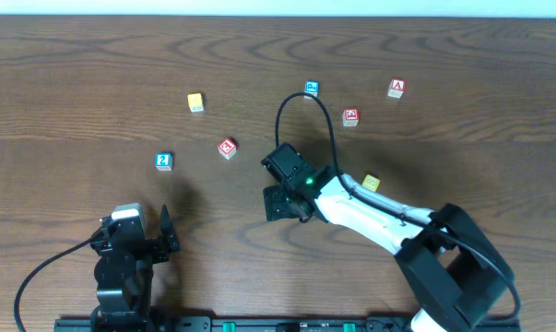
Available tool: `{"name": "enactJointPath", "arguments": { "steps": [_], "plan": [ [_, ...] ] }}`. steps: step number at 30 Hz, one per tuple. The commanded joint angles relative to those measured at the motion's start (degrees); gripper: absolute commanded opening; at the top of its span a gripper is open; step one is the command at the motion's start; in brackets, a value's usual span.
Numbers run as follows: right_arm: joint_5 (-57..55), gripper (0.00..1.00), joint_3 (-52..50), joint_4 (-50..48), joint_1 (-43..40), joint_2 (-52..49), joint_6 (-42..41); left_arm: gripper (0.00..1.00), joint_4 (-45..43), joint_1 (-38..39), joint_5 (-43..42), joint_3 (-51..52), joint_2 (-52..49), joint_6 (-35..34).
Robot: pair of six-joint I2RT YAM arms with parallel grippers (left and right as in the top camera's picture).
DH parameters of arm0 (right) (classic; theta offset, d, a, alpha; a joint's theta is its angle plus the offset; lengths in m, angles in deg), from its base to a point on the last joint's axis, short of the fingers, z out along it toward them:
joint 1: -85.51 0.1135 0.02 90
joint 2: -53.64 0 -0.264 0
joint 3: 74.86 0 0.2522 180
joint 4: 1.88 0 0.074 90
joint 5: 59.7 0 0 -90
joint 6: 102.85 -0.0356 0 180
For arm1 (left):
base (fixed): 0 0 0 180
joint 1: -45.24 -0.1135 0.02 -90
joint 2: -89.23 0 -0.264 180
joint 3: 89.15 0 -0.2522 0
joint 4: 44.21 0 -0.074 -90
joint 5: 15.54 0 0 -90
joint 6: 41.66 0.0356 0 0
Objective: Spell out Ai2
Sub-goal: 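Lift the red I block and carry it toward the upper middle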
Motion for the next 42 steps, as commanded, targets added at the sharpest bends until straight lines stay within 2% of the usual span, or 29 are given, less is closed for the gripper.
{"name": "enactJointPath", "arguments": {
  "steps": [1,4,8,18,23,26,28,31,38,42],
  "plan": [
    [-1.01,0.59,1.07,-0.24,0.50,-0.94,-1.68,0.95,0.09,-0.09,1.01,1.03,0.37,0.44],
    [-1.11,0.49,1.07,-0.31,0.50,-0.94,-1.66,0.95,0.09,-0.09,1.01,1.03,0.37,0.44],
    [-1.90,0.41,1.07,-0.42,0.50,-0.94,-1.64,0.95,0.09,-0.09,1.01,1.03,0.37,0.44],
    [-3.21,0.30,1.07,-0.37,0.50,-0.94,-1.57,0.95,0.09,-0.09,1.01,1.03,0.37,0.44],
    [-4.87,0.29,1.20,-0.33,0.44,-0.94,-1.09,0.95,0.09,-0.09,1.01,1.03,0.37,0.44],
    [-7.21,0.21,2.62,0.72,0.28,-0.94,0.13,0.95,0.09,-0.09,1.01,1.03,0.37,0.44],
    [-9.86,0.13,4.79,2.51,-0.15,-0.94,1.05,0.95,0.09,-0.09,1.01,1.03,0.37,0.44],
    [-11.67,0.01,9.73,5.33,-1.62,-0.94,6.08,0.95,0.09,-0.09,1.01,1.03,0.37,0.44],
    [-14.29,0.01,21.16,10.12,-4.66,-0.94,12.24,0.95,0.09,-0.09,1.01,1.03,0.37,0.44],
    [-13.79,0.01,24.39,11.43,-4.39,-0.94,13.64,0.95,0.09,-0.09,1.01,1.03,0.37,0.44]
  ]
}}
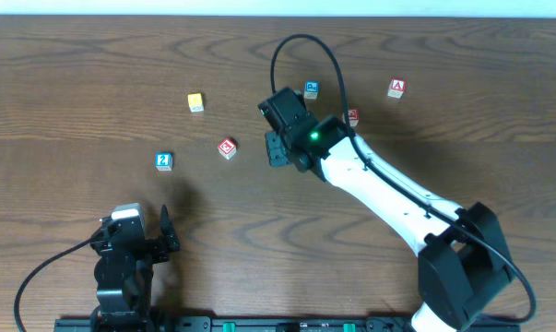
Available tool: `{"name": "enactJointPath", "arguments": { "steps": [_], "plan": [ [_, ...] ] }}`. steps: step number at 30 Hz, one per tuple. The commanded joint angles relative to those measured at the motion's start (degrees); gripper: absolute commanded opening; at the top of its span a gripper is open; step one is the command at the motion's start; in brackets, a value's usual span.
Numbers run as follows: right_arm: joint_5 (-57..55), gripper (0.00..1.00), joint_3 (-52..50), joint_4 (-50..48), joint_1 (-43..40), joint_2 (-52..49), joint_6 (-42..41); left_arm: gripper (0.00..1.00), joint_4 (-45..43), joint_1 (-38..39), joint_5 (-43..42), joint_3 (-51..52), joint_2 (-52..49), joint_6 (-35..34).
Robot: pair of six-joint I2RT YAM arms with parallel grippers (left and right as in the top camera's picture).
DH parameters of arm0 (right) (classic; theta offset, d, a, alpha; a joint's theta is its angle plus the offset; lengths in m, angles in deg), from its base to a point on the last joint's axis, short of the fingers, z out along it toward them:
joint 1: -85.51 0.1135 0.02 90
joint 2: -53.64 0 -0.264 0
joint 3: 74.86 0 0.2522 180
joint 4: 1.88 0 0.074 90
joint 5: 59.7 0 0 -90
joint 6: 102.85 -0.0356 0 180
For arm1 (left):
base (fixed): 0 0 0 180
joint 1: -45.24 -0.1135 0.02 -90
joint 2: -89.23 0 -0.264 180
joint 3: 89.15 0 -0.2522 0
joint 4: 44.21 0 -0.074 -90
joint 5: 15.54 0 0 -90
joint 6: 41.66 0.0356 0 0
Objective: Spell out Ai2
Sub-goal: 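Lift the red I block and carry it toward the upper middle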
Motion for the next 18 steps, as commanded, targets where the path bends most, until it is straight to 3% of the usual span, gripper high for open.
{"name": "enactJointPath", "arguments": {
  "steps": [1,10,12,15,18],
  "plan": [
    [-0.76,0.01,2.45,0.52,0.48,-0.26,3.10,0.95,0.07,-0.09,1.01,1.03,0.37,0.44],
    [9.07,0.01,2.75,-0.79,1.07,-0.17,2.51,0.95,0.07,-0.09,1.01,1.03,0.37,0.42],
    [6.86,0.01,2.75,-1.16,1.05,-0.20,1.97,0.95,0.07,-0.09,1.01,1.03,0.37,0.44],
    [-1.88,0.01,2.75,0.33,0.09,-0.52,-8.46,0.95,0.07,-0.09,1.01,1.03,0.37,0.44],
    [-2.03,0.01,2.78,0.35,-2.12,-1.09,-9.35,0.95,0.07,-0.09,1.01,1.03,0.37,0.44]
  ]
}}
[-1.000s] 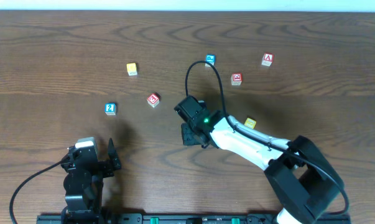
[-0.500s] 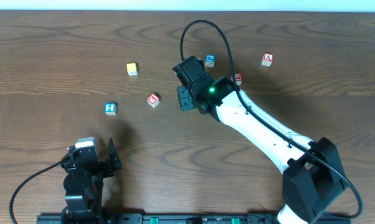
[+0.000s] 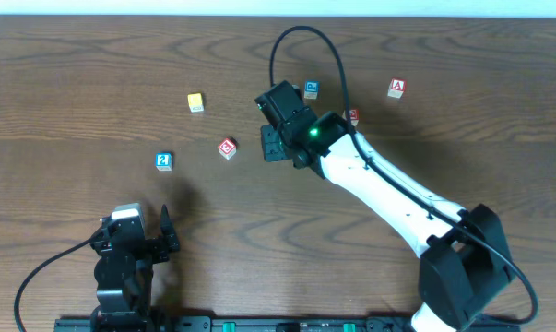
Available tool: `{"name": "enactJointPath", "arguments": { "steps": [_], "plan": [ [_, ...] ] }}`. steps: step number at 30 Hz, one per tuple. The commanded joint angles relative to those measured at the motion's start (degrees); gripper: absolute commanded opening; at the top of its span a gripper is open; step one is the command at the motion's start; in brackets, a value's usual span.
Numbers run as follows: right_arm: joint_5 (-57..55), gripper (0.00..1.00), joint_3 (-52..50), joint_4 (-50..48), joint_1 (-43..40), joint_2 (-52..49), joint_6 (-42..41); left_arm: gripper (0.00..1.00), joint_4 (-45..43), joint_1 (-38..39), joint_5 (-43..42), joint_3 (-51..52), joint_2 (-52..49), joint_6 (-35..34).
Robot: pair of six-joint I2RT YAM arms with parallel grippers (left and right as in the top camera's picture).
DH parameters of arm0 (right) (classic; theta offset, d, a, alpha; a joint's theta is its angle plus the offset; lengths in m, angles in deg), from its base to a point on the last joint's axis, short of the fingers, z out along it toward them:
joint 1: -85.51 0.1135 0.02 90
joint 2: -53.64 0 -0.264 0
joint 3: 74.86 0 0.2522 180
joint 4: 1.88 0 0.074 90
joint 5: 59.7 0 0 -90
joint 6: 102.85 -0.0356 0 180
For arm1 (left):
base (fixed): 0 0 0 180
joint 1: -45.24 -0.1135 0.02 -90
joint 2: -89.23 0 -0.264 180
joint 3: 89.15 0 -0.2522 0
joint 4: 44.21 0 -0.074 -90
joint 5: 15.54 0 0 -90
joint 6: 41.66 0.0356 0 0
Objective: Spell out Ai2
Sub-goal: 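Lift the red I block and carry it toward the upper middle, then lower the red I block onto the table and open the right gripper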
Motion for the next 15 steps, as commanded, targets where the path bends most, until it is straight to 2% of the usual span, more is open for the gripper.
{"name": "enactJointPath", "arguments": {
  "steps": [1,6,15],
  "plan": [
    [-3.65,0.01,1.09,0.09,-2.49,-1.36,-4.70,0.95,0.07,-0.09,1.01,1.03,0.37,0.44],
    [-2.75,0.01,2.93,1.66,-4.02,-4.76,-4.70,0.95,0.07,-0.09,1.01,1.03,0.37,0.44],
    [-1.73,0.01,13.81,7.98,-3.65,-16.50,-4.42,0.95,0.07,-0.09,1.01,1.03,0.37,0.44]
  ]
}}
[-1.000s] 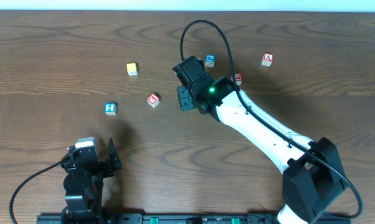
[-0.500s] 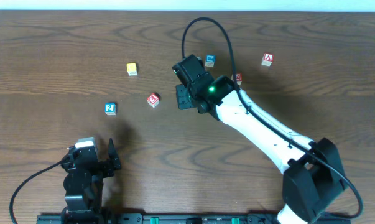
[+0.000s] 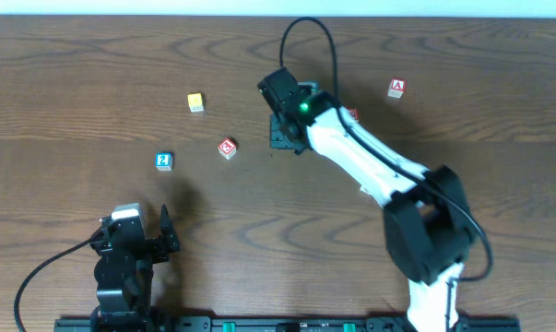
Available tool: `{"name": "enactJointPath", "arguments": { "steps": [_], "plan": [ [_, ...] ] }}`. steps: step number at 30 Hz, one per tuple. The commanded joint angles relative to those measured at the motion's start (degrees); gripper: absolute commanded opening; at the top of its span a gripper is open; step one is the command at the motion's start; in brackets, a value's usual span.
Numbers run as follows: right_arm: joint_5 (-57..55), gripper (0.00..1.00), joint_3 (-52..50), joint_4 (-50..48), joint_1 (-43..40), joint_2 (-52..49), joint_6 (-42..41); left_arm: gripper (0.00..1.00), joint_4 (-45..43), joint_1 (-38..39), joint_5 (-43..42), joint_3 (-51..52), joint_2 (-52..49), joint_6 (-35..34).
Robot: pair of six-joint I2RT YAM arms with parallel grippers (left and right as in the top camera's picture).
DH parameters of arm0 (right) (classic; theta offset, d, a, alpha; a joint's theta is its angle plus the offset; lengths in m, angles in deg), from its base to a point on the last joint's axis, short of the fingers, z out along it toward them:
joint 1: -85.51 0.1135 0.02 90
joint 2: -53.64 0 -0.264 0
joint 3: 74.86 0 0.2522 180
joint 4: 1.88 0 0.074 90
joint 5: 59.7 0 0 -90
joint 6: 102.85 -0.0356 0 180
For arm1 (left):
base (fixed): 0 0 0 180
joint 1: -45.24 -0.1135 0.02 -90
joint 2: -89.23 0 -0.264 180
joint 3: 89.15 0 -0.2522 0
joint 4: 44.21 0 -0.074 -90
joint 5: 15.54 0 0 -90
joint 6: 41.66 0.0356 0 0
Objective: Spell out Ai2
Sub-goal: 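Lower the red I block onto the table and open the right gripper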
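The lettered blocks lie scattered on the wooden table. The "A" block (image 3: 396, 88) is at the far right and the blue "2" block (image 3: 163, 161) at the left. A red-and-white block (image 3: 227, 148) sits mid-table and a yellow block (image 3: 195, 102) lies behind it. My right gripper (image 3: 279, 136) hangs open and empty a little to the right of the red-and-white block. The right arm partly hides a blue block (image 3: 310, 87) and a red block (image 3: 353, 114). My left gripper (image 3: 168, 235) rests shut at the front left.
The right arm (image 3: 370, 171) stretches diagonally from the front right across the middle of the table. Its black cable (image 3: 305, 28) loops above the far blocks. The left arm's base (image 3: 121, 267) stands at the front edge.
My right gripper has shifted slightly to the right and farther back, away from the red-and-white block. The arm's forearm has swung and now covers more of the blue block. No block has moved.
My right gripper was open in the middle of the table, nearer the front. Then it stood farther back, just right of the red-and-white block, and stayed close to it. Now it is a little farther back and right. The left arm never moved.
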Motion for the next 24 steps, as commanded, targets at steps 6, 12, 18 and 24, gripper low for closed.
{"name": "enactJointPath", "arguments": {
  "steps": [6,12,18,24],
  "plan": [
    [2.71,0.01,3.37,0.11,0.17,-4.83,-0.98,0.95,0.09,-0.09,1.01,1.03,0.37,0.44],
    [5.22,0.01,3.37,1.20,0.13,-6.78,-1.01,0.95,0.09,-0.09,1.01,1.03,0.37,0.44],
    [6.12,0.01,3.37,2.14,0.07,-7.26,-0.98,0.95,0.09,-0.09,1.01,1.03,0.37,0.44],
    [6.10,0.01,3.37,1.57,-0.17,-7.69,-0.98,0.95,0.09,-0.09,1.01,1.03,0.37,0.44]
  ]
}}
